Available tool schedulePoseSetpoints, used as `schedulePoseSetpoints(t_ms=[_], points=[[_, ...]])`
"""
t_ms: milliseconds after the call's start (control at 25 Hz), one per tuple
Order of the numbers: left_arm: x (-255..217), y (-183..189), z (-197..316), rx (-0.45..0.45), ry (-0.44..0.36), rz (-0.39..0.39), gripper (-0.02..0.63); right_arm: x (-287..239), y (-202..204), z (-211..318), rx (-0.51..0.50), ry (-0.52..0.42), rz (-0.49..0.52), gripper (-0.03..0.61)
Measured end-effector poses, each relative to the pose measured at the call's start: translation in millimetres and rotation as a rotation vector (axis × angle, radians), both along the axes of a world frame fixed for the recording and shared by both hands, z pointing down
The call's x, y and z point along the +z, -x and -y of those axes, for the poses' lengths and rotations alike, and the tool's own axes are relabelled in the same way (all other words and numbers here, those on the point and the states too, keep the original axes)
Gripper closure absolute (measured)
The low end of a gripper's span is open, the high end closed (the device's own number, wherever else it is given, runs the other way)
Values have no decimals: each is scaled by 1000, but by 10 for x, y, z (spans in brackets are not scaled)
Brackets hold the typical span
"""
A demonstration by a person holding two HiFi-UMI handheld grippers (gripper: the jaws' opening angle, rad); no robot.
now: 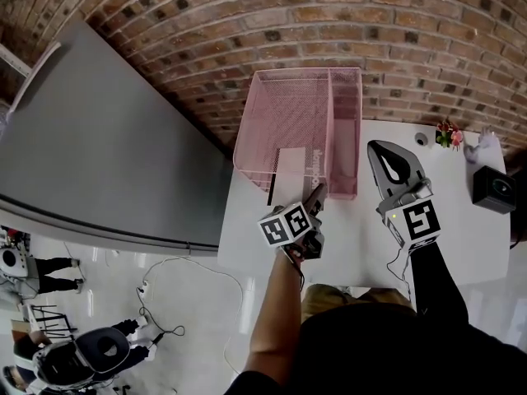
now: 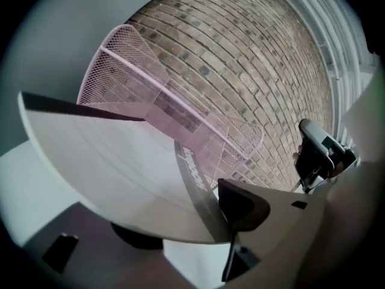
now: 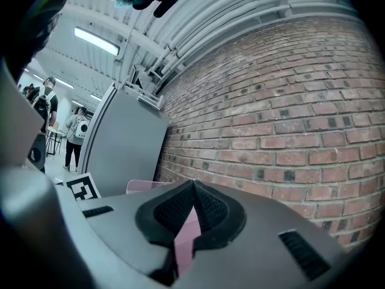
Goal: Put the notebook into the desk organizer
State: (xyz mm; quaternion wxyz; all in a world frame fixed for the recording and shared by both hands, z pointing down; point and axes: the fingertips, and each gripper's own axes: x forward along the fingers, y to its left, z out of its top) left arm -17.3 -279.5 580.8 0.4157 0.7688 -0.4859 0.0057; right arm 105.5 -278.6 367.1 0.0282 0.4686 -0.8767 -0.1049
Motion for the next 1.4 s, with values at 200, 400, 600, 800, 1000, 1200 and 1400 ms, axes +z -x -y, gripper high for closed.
schedulePoseSetpoints(t_ms=[200, 400, 600, 800, 1000, 1200, 1400], points=[[98, -96, -100, 71, 6, 5, 303, -12, 51, -30, -13, -5, -1, 557], [133, -137, -167, 85, -7, -14, 284, 0, 95, -61, -26, 0, -3, 557], [121, -131, -228, 89, -23, -25, 282, -13, 147, -102, -38, -5, -4, 557], [119, -140, -375, 105, -36, -31, 282, -36, 153, -126, -45, -10, 2, 557], [132, -119, -528, 139, -75, 9, 284, -47, 183, -144, -55, -13, 3, 557], [63, -17, -614, 146, -139, 119, 309, -66, 196, -142, -65, -17, 8, 557], [34, 89, -600, 116, -164, 172, 432, -47, 209, -136, -68, -16, 9, 557]])
